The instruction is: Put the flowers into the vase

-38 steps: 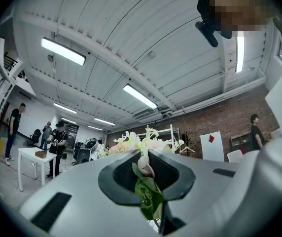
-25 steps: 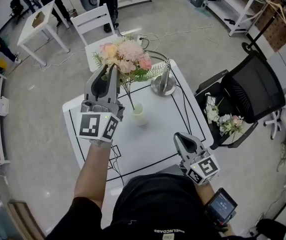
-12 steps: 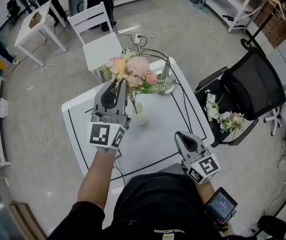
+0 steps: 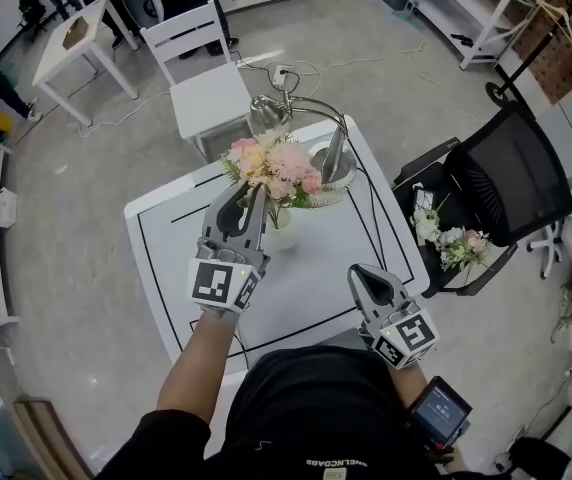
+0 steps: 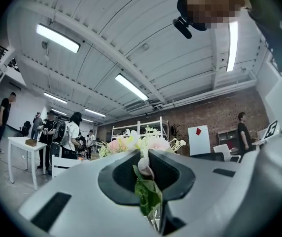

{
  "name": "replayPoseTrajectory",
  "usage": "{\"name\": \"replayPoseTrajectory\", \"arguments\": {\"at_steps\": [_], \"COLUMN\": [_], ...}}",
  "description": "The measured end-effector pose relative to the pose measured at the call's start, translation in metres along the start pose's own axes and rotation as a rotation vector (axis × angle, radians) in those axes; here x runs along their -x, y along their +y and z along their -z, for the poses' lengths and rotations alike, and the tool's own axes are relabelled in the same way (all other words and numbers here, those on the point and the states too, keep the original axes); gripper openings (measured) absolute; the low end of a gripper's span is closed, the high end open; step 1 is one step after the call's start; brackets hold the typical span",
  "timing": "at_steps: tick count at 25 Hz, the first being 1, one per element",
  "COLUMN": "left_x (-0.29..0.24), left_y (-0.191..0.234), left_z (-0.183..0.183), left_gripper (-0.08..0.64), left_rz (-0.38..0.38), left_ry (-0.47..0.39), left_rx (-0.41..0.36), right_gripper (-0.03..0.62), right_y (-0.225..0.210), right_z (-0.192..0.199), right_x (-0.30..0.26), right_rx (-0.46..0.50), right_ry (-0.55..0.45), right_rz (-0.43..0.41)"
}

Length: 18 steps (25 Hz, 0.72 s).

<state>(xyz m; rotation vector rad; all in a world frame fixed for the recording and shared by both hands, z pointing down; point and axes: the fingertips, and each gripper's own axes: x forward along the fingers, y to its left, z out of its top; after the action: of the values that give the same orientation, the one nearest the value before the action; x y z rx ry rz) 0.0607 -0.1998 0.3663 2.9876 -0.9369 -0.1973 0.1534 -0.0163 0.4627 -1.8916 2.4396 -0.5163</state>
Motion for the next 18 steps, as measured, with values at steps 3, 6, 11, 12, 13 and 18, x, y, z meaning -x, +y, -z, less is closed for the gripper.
{"name": "replayPoseTrajectory", "arguments": {"at_steps": [3, 6, 11, 12, 13, 18], "left_x": [0.006, 0.011, 0.019, 0.021, 0.022, 0.023], "left_y": [-0.001, -0.003, -0.01, -0.011, -0.012, -0.014], "left_z": [0.011, 0.02, 0.036, 0.038, 0.04, 0.045], "left_gripper": [0.049, 0.049, 0.049, 0.05, 0.051, 0.051], "left_rz": [-0.003, 0.002, 0.016, 0.016, 0.016, 0.032], "left_ry": [0.021, 0.037, 0.07, 0.073, 0.073, 0.068], "left_rx": [0.008, 0.01, 0.024, 0.034, 0.042, 0.059], "right_gripper": [0.012, 0.012, 0.012, 0.012, 0.012, 0.012], "right_y": [0.001, 0.001, 0.003, 0.004, 0.005, 0.004], "right_z": [0.0, 0.0, 0.0, 0.0, 0.0, 0.002], "right_x": [-0.001, -0.003, -0.004, -0.004, -0.005, -0.006], "right_rx": [0.003, 0.003, 0.005, 0.006, 0.006, 0.003], "right_ry": [0.002, 0.002, 0.006, 0.007, 0.008, 0.014], "right_rz": [-0.007, -0.01, -0.018, -0.022, -0.025, -0.027]}}
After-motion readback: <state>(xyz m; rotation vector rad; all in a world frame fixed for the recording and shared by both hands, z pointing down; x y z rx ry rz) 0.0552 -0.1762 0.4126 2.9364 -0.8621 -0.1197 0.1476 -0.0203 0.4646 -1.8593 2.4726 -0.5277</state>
